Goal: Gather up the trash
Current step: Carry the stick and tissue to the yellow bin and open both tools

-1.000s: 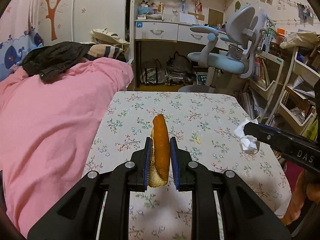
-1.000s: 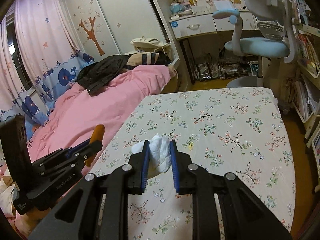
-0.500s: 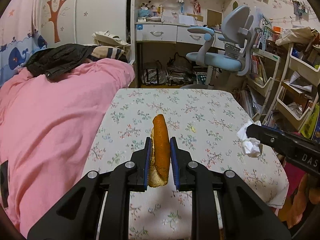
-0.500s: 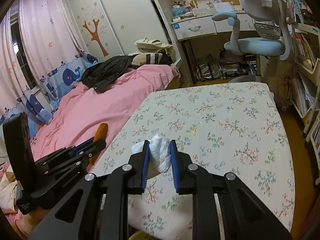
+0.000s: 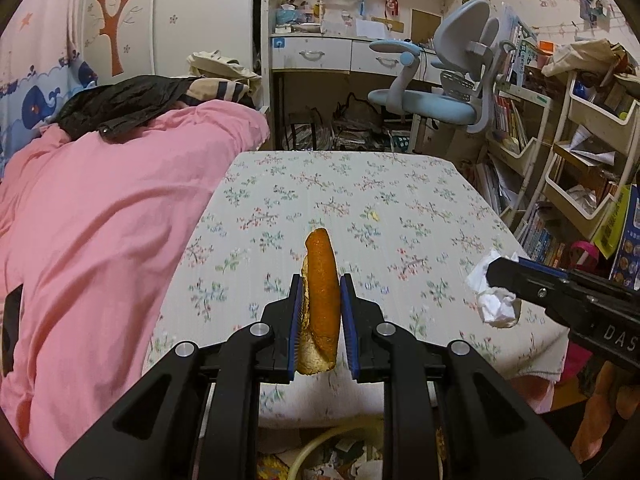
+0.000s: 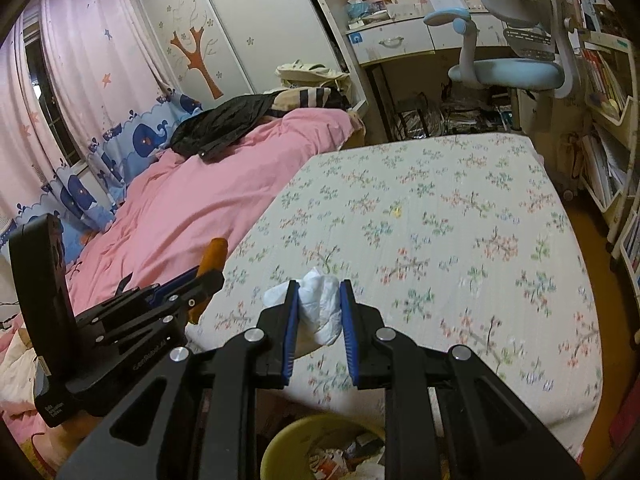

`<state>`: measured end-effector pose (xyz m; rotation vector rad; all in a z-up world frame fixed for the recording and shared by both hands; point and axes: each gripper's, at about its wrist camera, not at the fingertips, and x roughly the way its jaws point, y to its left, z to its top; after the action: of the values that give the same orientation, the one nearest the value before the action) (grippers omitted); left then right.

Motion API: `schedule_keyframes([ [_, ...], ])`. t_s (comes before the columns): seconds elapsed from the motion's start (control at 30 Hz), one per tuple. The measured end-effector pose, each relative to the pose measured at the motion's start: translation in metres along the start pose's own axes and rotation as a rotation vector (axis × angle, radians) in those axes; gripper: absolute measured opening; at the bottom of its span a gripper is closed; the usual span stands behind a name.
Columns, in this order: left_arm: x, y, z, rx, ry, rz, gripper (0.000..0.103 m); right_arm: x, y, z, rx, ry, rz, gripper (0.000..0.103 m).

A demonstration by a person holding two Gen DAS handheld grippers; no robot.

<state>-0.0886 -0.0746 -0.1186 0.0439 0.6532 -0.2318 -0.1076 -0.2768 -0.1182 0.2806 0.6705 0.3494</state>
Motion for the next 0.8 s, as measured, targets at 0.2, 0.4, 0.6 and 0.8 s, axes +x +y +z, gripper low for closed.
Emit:
schedule_keyframes([
  [0.2,-0.011,0.0,-0.019,0.005,0.019,0.005,0.018,-0.002,0.01,-0.022,-0.008,0.039,0.008,0.021],
  [0.4,-0.021,-0.002,-0.037,0.018,0.042,0.005,0.018,-0.001,0.022,-0.049,-0.015,0.101,0.015,0.021],
  [0.6,-0.032,-0.006,-0.056,0.036,0.069,-0.002,0.018,-0.005,0.03,-0.078,-0.007,0.169,0.021,0.021],
  [0.8,-0.043,-0.013,-0.08,0.036,0.123,-0.013,0.018,-0.005,0.031,-0.101,0.01,0.248,0.006,0.025],
])
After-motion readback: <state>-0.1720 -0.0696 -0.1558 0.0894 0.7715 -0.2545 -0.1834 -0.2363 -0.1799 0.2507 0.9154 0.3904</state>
